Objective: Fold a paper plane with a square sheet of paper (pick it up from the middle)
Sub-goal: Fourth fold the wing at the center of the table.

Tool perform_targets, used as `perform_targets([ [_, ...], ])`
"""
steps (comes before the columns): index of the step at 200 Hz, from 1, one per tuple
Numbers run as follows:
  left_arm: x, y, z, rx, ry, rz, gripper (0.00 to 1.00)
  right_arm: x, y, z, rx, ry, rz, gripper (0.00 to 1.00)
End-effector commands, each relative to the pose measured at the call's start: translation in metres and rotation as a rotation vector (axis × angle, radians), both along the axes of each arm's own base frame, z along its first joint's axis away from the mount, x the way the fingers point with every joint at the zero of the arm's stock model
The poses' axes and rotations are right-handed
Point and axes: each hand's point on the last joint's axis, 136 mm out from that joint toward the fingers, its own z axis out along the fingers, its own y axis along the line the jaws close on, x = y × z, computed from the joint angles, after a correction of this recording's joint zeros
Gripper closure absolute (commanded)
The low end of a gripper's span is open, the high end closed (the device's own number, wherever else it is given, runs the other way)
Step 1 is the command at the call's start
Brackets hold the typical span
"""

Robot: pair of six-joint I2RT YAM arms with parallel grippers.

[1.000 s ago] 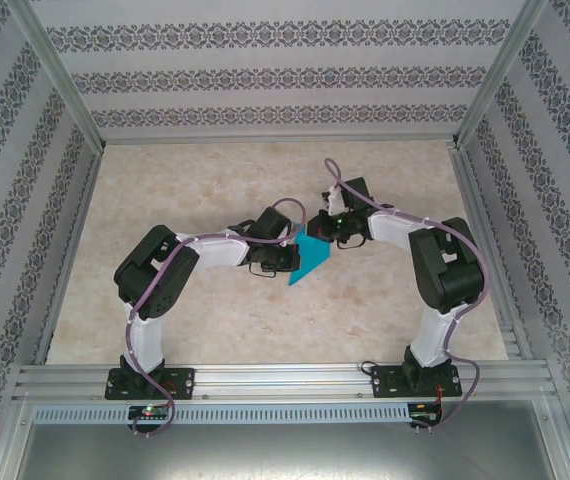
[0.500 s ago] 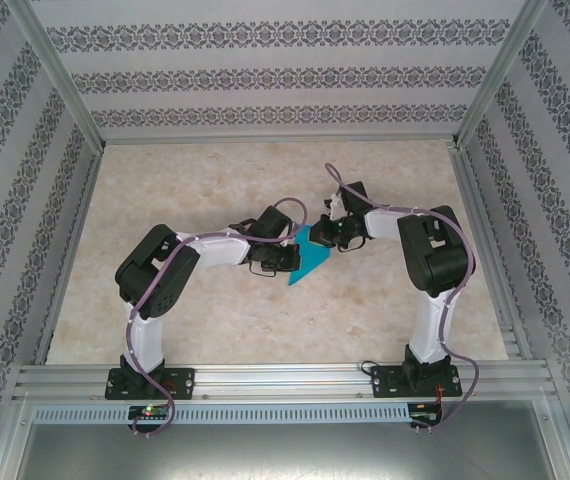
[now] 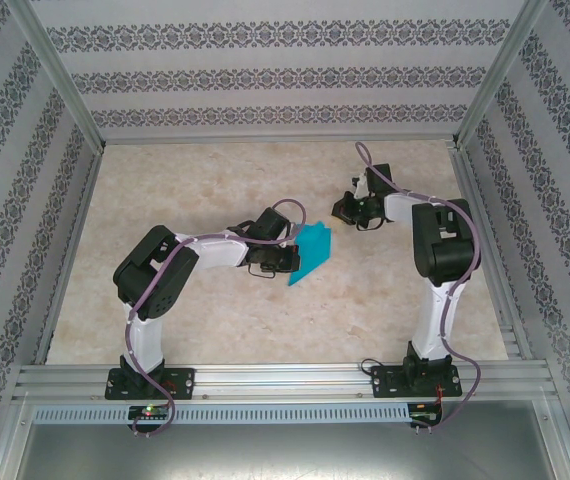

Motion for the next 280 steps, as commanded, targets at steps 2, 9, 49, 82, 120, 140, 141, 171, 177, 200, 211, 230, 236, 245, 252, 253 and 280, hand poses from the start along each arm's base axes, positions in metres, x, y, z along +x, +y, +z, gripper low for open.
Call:
perform_targets([
  [2, -0.071, 0.054, -0.07, 0.261, 0.281, -0.006, 1.0, -0.009, 0.014, 0.042, 0.034, -0.095, 0.027, 1.0],
  [9, -0.069, 0.053, -0.07, 0.259, 0.278, -0.003, 1.0, -0.015, 0.017, 0.045, 0.036, -0.103, 0.034, 1.0],
  [49, -0.066, 0.053, -0.069, 0.264, 0.268, 0.004, 1.0, -0.052, 0.045, 0.023, 0.07, -0.017, 0.103, 1.0],
  [82, -0.067, 0.054, -0.069, 0.269, 0.266, 0.005, 1.0, -0.053, 0.061, 0.001, 0.08, 0.033, 0.136, 1.0],
  [120, -0.069, 0.055, -0.07, 0.268, 0.27, 0.005, 1.0, -0.038, 0.047, -0.018, 0.035, 0.046, 0.087, 1.0],
  [140, -0.071, 0.054, -0.072, 0.247, 0.272, 0.011, 1.0, -0.026, 0.024, -0.028, 0.009, 0.053, 0.01, 1.0],
  [141, -0.071, 0.054, -0.072, 0.246, 0.273, 0.011, 1.0, -0.026, 0.023, -0.028, 0.008, 0.054, 0.007, 1.0],
  [171, -0.072, 0.055, -0.074, 0.237, 0.271, 0.022, 1.0, -0.001, 0.004, -0.018, 0.032, 0.007, -0.049, 1.0],
  [177, -0.073, 0.055, -0.074, 0.237, 0.274, 0.023, 1.0, 0.002, 0.008, -0.009, 0.058, -0.013, -0.033, 1.0],
  [200, -0.071, 0.053, -0.072, 0.231, 0.268, 0.023, 1.0, -0.002, 0.021, 0.022, 0.094, -0.084, 0.001, 1.0],
  [211, -0.069, 0.051, -0.071, 0.226, 0.262, 0.022, 1.0, -0.012, 0.023, 0.03, 0.088, -0.099, 0.005, 1.0],
  [230, -0.065, 0.048, -0.069, 0.214, 0.251, 0.024, 1.0, -0.035, 0.03, 0.031, 0.094, -0.082, 0.021, 1.0],
  [236, -0.064, 0.047, -0.068, 0.214, 0.248, 0.025, 1.0, -0.043, 0.032, 0.029, 0.097, -0.067, 0.03, 1.0],
  [245, -0.063, 0.047, -0.067, 0.212, 0.243, 0.026, 1.0, -0.054, 0.038, 0.025, 0.103, -0.043, 0.047, 1.0],
  [252, -0.061, 0.046, -0.066, 0.208, 0.238, 0.026, 1.0, -0.062, 0.044, 0.021, 0.111, -0.021, 0.064, 1.0],
  [253, -0.061, 0.045, -0.066, 0.207, 0.237, 0.027, 1.0, -0.063, 0.045, 0.021, 0.111, -0.018, 0.067, 1.0],
  [280, -0.057, 0.041, -0.062, 0.191, 0.227, 0.029, 1.0, -0.087, 0.068, 0.006, 0.135, 0.063, 0.127, 1.0],
])
